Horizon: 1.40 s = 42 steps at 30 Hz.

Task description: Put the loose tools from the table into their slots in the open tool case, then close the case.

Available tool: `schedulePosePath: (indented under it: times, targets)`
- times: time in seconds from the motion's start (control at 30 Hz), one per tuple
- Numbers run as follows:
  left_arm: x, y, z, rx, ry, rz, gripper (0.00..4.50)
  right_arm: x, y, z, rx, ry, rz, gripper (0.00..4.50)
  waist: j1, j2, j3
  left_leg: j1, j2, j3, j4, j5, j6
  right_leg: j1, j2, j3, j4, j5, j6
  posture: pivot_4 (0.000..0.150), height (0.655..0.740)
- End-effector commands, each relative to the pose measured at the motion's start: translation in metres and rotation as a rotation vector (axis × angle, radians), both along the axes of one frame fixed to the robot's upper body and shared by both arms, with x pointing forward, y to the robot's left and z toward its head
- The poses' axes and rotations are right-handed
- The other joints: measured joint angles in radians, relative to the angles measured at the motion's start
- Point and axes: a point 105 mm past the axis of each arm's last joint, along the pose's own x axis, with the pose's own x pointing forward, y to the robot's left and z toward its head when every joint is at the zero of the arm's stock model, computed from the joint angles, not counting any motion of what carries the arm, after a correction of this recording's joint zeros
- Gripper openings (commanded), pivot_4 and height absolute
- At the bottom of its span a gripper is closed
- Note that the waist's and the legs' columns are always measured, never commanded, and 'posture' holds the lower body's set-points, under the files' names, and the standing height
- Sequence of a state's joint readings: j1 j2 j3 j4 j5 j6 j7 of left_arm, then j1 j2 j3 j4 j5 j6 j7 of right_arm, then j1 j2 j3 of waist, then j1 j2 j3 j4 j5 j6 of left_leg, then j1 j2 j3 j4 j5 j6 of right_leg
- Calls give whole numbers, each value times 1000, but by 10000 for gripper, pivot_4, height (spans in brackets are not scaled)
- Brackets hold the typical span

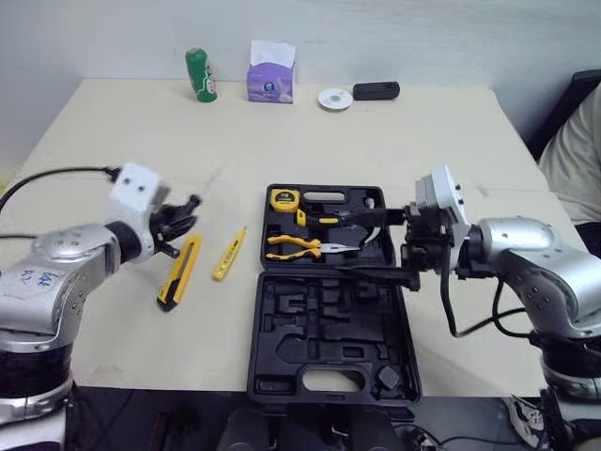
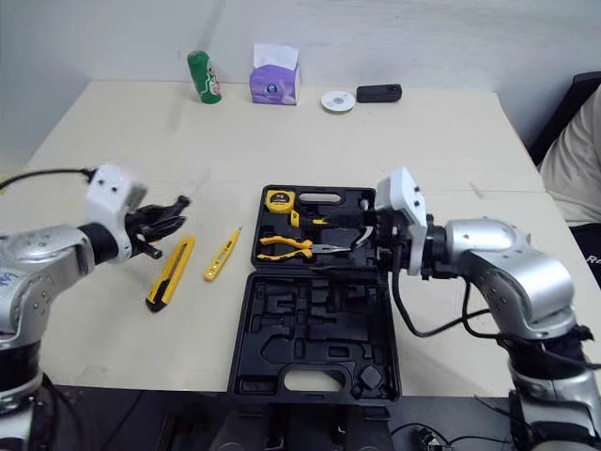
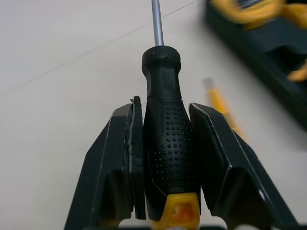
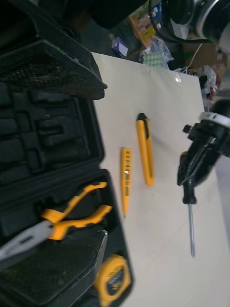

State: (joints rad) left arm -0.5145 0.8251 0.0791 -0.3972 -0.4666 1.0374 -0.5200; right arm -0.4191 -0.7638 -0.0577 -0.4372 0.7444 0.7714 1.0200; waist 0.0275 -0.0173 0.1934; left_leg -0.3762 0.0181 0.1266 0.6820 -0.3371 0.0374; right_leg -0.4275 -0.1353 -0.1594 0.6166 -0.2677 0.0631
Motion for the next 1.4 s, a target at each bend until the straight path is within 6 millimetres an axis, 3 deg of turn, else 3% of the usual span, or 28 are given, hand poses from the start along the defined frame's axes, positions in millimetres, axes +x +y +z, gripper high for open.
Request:
schedulePosePath:
  times: [0.03, 0.17, 0.37, 0.7, 1.07, 1.4]
  targets:
    - [-18, -45, 7, 39, 38, -313, 10411, -21, -16, 3, -30, -7, -4, 45000, 0, 0, 0, -1, 0, 0, 0, 0, 0, 0, 0, 0, 0, 0, 0, 1500, 7278]
    - [-32, -77, -6, 180, 137, -590, 10411, -35, -40, -13, -89, 45, -114, 45000, -4, 1, 1, 1, 2, 3, 0, 1, 0, 0, 4, 1, 0, 0, 0, 1500, 7278]
    - [-40, -93, -29, 300, 277, -738, 10411, -46, -52, -21, -95, 59, -231, 45000, -3, 1, 1, 2, 3, 4, 0, 2, 0, 0, 5, 3, -2, 0, 0, 1500, 7278]
    - [-22, -107, -45, 372, 302, -732, 10411, -54, -56, -25, -84, 60, -315, 45000, 1, 1, 1, 0, 1, 2, 1, 3, 3, 1, 4, 2, -4, 0, 1, 1500, 7278]
    - [-30, -109, -54, 396, 330, -793, 10411, -57, -58, -27, -92, 86, -335, 45000, 0, 1, 1, 1, 1, 1, 1, 3, 4, 1, 4, 2, -4, 0, 1, 1500, 7278]
    - [-21, -114, -59, 356, 325, -755, 10411, -59, -54, -27, -62, 113, -320, 45000, 3, 1, 1, 1, 0, 0, 1, 4, 5, 2, 4, 1, -3, 1, 2, 1500, 7278]
